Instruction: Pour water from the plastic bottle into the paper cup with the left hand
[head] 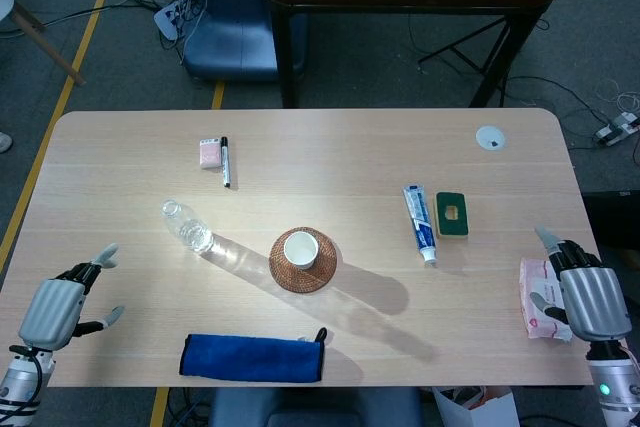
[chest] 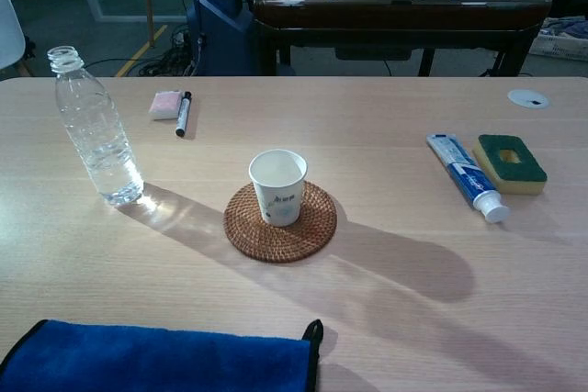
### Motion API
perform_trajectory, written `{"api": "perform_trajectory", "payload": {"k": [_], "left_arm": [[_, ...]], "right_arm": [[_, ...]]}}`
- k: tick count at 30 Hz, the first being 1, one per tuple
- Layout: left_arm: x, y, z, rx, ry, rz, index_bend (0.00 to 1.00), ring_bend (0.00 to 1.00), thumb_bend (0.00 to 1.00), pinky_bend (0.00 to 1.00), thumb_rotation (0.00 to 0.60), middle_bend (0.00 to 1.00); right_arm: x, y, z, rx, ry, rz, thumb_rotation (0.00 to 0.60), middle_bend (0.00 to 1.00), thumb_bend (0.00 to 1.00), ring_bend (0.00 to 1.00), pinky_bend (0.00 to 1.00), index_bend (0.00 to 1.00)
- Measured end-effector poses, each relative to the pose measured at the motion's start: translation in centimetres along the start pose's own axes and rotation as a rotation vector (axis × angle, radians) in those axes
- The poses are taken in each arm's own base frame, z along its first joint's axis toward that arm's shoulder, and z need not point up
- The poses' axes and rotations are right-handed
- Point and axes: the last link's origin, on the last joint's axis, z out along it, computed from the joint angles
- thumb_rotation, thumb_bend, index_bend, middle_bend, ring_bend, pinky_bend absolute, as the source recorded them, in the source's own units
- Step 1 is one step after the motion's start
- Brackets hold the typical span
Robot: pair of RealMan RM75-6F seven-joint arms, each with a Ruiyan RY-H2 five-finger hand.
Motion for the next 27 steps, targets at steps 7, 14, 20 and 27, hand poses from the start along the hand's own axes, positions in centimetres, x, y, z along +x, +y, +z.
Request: {"api": "perform_trajectory", "payload": {"k": [7, 14, 20, 27], "left_arm": [[0.1, -0.3, 0.0, 0.021, 0.009, -0.002, 0.06, 0.33, 0.18, 0.51, 0.600, 0.30], [0.2, 0.1, 1.2, 0.011, 0.012, -0.048, 0.07, 0.32, 0.18, 0.51, 0.600, 0.30], [0.1, 0.2, 3.0, 0.030, 0.014, -0.114, 0.09, 0.23, 0.11, 0.47, 0.600, 0.20], [-0.2, 0.1, 6.1, 0.079, -0.003, -0.178, 0.08, 0.18, 0.06, 0.41, 0.600, 0.15]], "right_arm": [[0.0, -0.3, -0.1, 0.004, 0.007, -0.011, 0.600, 0.22, 0.13, 0.22, 0.44, 0.05], [0.4, 0.1, -0.3, -0.015, 0.013, 0.003, 0.600, 0.22, 0.13, 0.22, 0.44, 0.05], [0.7, 0.1, -0.9, -0.015, 0.027, 0.003, 0.600, 0.22, 0.13, 0.22, 0.44, 0.06], [1.1, -0.3, -1.4, 0.002, 0.043, -0.001, 0.600, 0.22, 0.13, 0.22, 0.44, 0.07]]}}
